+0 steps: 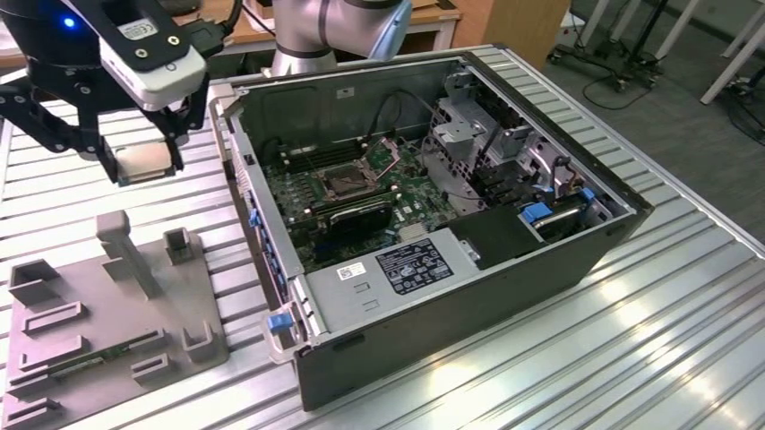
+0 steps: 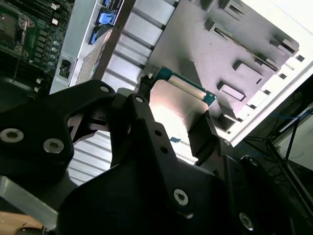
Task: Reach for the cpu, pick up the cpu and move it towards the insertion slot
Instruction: 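Pick up the cpu and move it towards the insertion slot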
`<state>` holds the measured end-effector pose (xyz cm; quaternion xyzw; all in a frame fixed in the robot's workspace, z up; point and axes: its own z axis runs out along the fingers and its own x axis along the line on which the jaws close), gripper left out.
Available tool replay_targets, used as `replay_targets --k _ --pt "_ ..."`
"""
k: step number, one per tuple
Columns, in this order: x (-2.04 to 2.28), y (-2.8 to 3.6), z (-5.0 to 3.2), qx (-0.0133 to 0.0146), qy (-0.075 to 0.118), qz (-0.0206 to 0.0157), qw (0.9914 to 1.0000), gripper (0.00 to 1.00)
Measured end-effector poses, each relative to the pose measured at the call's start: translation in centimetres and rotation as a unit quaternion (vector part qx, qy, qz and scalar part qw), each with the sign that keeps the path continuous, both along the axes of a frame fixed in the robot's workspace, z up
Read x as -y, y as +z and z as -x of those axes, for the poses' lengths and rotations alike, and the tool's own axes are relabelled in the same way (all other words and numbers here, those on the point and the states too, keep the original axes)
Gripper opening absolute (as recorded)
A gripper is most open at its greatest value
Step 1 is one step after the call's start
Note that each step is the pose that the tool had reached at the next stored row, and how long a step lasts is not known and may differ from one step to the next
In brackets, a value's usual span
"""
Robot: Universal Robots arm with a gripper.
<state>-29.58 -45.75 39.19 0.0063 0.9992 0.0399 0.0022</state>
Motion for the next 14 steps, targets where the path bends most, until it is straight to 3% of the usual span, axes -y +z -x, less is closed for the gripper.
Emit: replay_targets --k 4,14 --pt "-0.01 0.0 -0.7 0.0 -0.001 0.0001 1.0 0.55" --pt "-0.08 -0.04 -3.48 -0.0001 -0.003 0.0001 1.0 0.55"
